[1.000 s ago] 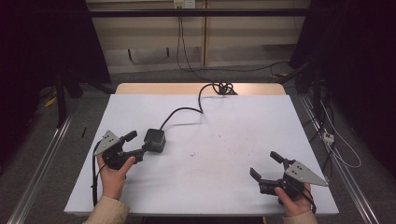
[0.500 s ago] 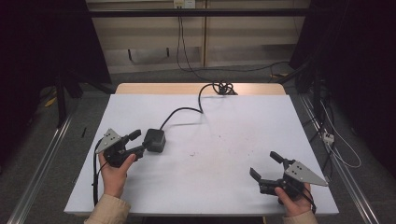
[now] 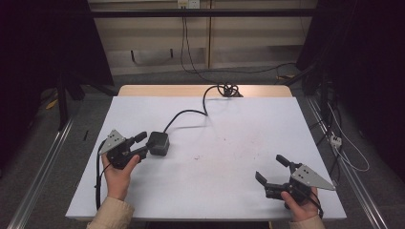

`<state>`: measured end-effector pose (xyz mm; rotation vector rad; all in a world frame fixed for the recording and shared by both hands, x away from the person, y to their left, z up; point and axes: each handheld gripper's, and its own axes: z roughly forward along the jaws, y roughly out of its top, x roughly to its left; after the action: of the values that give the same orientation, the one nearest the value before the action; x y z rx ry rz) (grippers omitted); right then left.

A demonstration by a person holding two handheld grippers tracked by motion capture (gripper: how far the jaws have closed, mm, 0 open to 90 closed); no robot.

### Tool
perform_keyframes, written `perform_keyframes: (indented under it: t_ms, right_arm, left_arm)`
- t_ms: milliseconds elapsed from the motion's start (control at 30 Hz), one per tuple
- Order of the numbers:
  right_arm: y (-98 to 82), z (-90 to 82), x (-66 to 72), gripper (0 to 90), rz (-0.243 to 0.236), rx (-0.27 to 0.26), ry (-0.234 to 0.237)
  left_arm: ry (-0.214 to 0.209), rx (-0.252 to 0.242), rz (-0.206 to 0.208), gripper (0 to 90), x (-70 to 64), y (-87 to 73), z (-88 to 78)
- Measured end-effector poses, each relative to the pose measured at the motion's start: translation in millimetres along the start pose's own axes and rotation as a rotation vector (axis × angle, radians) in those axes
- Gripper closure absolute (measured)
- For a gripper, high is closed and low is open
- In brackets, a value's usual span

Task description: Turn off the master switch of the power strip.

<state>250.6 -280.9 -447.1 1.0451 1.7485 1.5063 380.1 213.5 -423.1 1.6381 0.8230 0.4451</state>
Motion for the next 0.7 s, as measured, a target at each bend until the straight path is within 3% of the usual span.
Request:
perform_keyframes:
  t_ms: [700]
  right_arm:
    - [0.2,-0.1,-0.1,3.5,-0.004,-0.001,-0.001]
  left_arm:
    - [-0.009,0.016,0.007,56.6,1.9,3.4,5.9]
